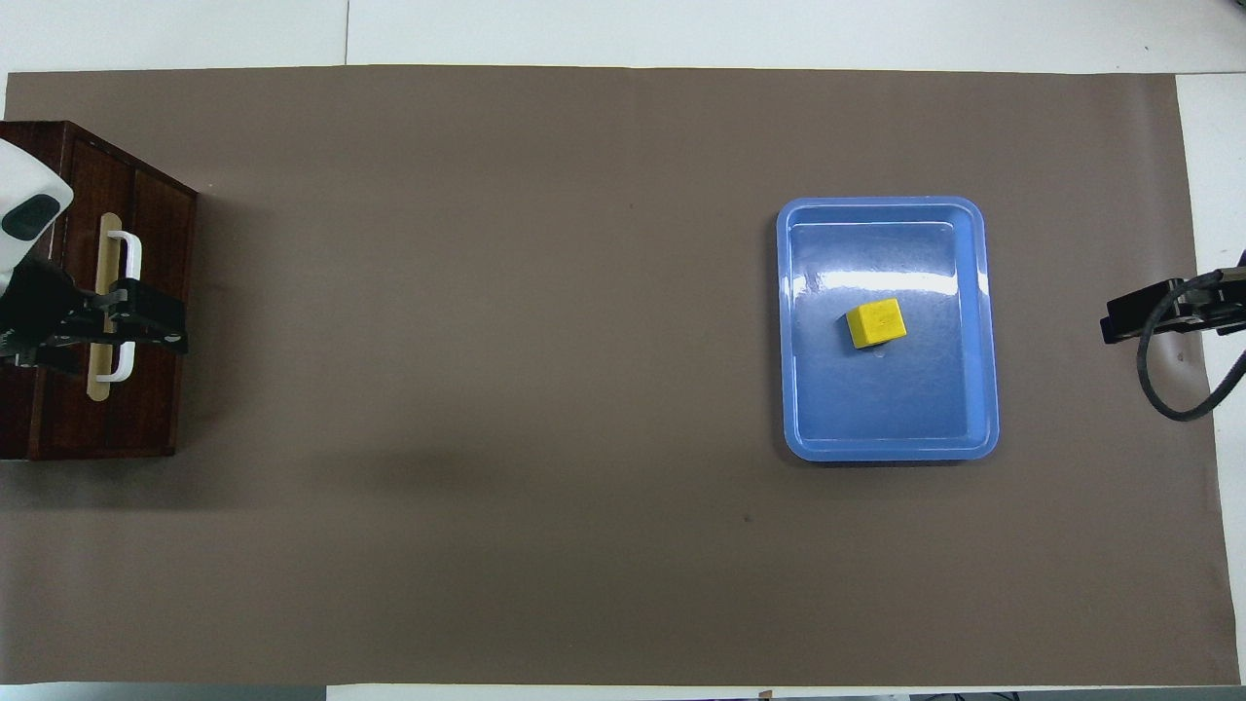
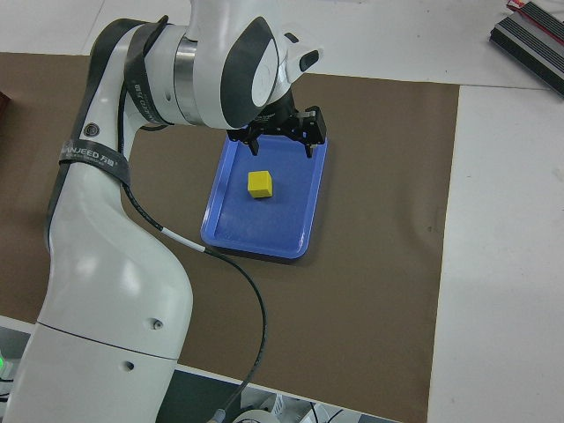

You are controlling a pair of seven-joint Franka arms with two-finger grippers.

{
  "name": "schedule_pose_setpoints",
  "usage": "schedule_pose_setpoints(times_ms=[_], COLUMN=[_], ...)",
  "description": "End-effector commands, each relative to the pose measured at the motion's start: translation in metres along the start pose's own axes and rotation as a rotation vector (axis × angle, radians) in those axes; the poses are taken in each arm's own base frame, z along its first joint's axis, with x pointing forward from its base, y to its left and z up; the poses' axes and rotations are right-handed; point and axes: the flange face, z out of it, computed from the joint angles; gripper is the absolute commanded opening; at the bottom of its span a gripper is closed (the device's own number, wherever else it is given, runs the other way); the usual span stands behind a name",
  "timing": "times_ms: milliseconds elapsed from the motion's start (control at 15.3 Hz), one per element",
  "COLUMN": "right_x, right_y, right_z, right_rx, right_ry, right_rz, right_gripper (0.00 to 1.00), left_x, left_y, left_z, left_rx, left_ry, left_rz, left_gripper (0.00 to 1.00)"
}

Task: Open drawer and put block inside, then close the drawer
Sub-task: 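Move the right gripper toward the yellow block in the blue tray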

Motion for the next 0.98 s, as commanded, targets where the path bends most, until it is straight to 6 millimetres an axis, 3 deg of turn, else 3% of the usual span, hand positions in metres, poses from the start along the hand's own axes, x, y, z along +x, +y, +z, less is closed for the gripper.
schedule_pose_setpoints(times_ms=[0, 524, 721, 917], right_x=[-0.001, 0.000, -0.003, -0.005], right_y=[0.001, 0.000, -0.001, -0.004], right_z=[-0.004, -0.003, 0.001, 0.018], right_rx=[-0.015, -0.006, 0.002, 0.064], right_ry=[0.002, 0.003, -0.002, -0.036], right_rz=[-0.028, -0.059, 0.046, 0.182], right_gripper=[1.00, 1.00, 1.00, 1.00], left_x=[-0.006, -0.006, -0.008, -0.010], left_y=[-0.003, -0.003, 0.003, 0.006], left_z=[-0.003, -0.004, -0.005, -0.013], left_rx=[-0.012, -0.013, -0.011, -0.010], left_ry=[-0.002, -0.001, 0.001, 0.023], left_rz=[-0.003, -0.003, 0.009, 0.013], left_gripper=[1.00, 1.00, 1.00, 1.00])
